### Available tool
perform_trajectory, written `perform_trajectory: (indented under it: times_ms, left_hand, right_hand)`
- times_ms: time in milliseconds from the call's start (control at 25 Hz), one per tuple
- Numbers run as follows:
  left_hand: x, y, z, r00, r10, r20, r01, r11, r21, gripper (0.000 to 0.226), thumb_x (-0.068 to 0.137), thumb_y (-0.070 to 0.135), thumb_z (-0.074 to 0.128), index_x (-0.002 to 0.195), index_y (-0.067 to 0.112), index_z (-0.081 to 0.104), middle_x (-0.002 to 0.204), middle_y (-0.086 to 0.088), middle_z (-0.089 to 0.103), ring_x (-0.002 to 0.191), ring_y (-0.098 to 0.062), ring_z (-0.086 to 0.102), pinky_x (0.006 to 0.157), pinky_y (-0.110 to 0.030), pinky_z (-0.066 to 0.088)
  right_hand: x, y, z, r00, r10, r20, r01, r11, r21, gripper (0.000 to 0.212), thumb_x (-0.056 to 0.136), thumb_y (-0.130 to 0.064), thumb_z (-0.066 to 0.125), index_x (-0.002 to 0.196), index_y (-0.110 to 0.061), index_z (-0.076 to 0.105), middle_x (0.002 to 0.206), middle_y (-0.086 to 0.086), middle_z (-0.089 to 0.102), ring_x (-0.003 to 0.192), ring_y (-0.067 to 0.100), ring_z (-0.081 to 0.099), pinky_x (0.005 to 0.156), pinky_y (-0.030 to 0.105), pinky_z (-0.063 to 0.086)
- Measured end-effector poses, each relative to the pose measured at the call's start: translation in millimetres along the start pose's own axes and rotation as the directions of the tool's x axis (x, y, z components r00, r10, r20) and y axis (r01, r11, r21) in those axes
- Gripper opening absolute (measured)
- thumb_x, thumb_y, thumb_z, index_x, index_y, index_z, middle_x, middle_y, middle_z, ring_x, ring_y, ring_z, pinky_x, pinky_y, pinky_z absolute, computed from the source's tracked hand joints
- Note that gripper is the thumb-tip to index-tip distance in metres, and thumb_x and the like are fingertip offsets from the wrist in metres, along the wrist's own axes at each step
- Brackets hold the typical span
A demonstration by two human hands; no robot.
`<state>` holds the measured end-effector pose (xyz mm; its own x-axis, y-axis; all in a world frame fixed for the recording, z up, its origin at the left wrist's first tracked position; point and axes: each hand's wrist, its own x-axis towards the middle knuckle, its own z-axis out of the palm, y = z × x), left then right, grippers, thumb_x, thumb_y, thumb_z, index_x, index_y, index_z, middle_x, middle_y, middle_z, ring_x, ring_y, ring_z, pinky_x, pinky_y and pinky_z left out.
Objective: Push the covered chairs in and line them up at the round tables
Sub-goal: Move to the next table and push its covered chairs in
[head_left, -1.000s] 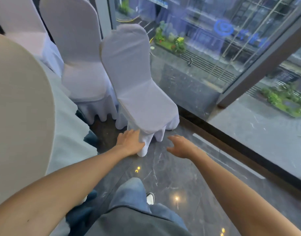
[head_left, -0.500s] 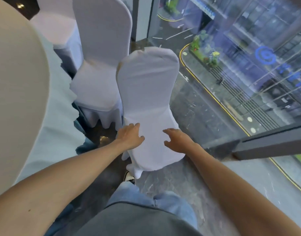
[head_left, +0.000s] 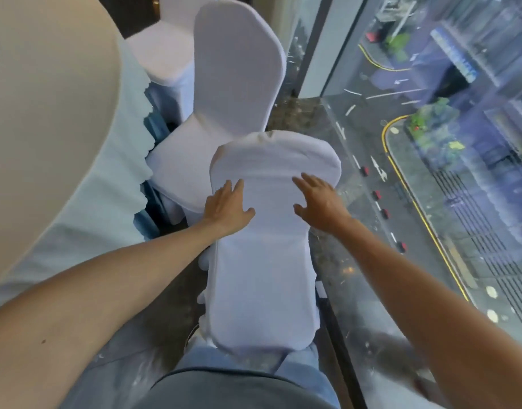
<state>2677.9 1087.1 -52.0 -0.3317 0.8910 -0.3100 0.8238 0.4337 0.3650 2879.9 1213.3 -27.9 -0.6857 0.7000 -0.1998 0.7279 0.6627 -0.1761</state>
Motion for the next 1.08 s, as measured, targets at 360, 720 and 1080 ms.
perform_trajectory:
  times_ms: [360, 720, 1080]
  left_hand:
    - [76, 104, -22, 0.951, -0.302, -0.072, 0.269, 0.918, -0.290, 0.095, 0.091, 0.051, 0.060, 0.156, 0.033, -0.007, 0.161, -0.021, 0.009, 0.135, -0.043, 0.039, 0.106, -0.053, 0.041]
    - [124, 119, -1, 0.825, -0.536, 0.180, 0.501, 0.546, -0.672, 0.108, 0.078, 0.081, 0.051, 0.147, 0.000, 0.036, 0.143, -0.014, 0.044, 0.124, -0.030, 0.050, 0.092, -0.034, 0.043]
    - [140, 144, 3, 0.797, -0.569, 0.201, 0.508, 0.452, -0.733, 0.124, 0.036, 0.092, 0.061, 0.134, 0.018, 0.052, 0.128, -0.005, 0.052, 0.112, -0.023, 0.055, 0.089, -0.040, 0.054]
  right_hand:
    - [116, 100, -47, 0.996, -0.085, 0.003, 0.085, 0.996, -0.025, 0.079, 0.083, -0.035, 0.072, 0.147, -0.012, 0.031, 0.145, 0.018, 0.043, 0.132, 0.039, 0.040, 0.110, 0.051, 0.032]
    - [130, 110, -23, 0.978, 0.164, 0.126, -0.177, 0.980, 0.096, 0.045, 0.073, -0.064, 0.070, 0.084, -0.023, 0.053, 0.088, 0.000, 0.063, 0.087, 0.029, 0.058, 0.067, 0.032, 0.036]
    - [108, 122, -27, 0.982, 0.173, 0.072, -0.178, 0.982, 0.068, 0.050, 0.070, -0.068, 0.065, 0.074, -0.020, 0.051, 0.073, -0.007, 0.059, 0.076, 0.024, 0.056, 0.062, 0.033, 0.031]
